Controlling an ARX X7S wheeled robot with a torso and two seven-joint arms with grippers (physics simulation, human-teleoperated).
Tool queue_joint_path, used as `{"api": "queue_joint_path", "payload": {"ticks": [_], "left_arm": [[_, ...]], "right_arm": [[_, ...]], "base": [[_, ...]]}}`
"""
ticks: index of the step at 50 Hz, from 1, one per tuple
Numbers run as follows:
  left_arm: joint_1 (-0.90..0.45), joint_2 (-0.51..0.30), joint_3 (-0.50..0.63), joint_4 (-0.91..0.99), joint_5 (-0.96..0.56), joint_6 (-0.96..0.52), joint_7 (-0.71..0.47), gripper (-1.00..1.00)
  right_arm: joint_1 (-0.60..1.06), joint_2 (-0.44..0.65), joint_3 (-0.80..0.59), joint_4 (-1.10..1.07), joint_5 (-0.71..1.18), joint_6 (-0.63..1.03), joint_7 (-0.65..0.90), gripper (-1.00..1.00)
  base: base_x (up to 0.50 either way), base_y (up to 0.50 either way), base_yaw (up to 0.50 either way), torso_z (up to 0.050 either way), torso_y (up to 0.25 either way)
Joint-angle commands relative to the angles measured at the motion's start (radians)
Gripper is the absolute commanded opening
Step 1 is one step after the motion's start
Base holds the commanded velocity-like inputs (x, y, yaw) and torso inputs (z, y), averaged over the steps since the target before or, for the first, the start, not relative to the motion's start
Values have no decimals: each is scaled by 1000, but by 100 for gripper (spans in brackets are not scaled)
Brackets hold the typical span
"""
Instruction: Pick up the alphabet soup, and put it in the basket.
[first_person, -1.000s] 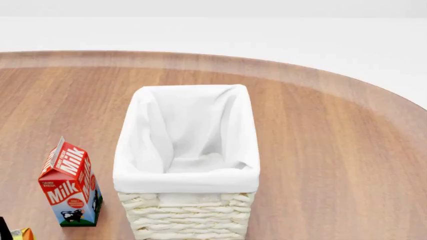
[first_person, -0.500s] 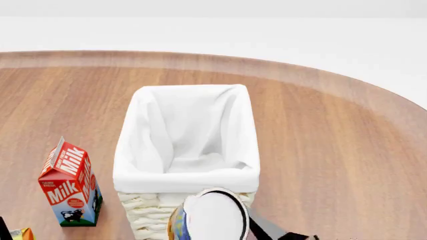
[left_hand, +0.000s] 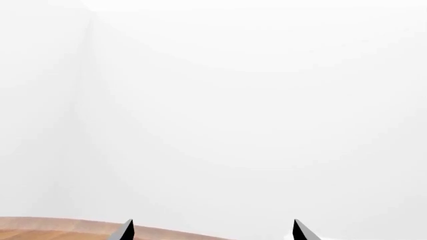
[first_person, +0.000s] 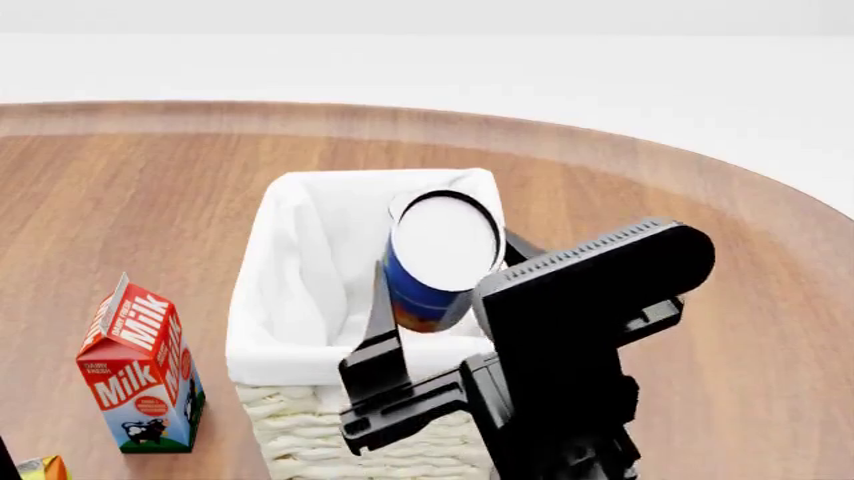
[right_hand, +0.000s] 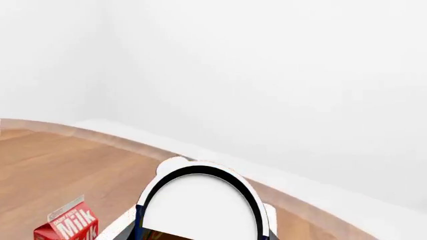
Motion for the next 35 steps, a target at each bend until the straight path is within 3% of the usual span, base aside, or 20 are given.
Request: {"api": "queue_joint_path", "payload": {"ticks": [1,21,35], "left_arm": [[-8,2,8,-7,6,-4,0,100],[-2,-4,7,3,11,-10,-9,100],[2,-5,8,11,20,-9,-17,100]], "right_arm": [[256,-106,-49,153,21,206,53,-100],[547,-292,-197,646,-96,266,-36,-100],[687,-415,-186,988,-84,260,-135,-100]], "base": [[0,0,0,0,0],[0,0,0,1,1],[0,0,0,0,1]]}}
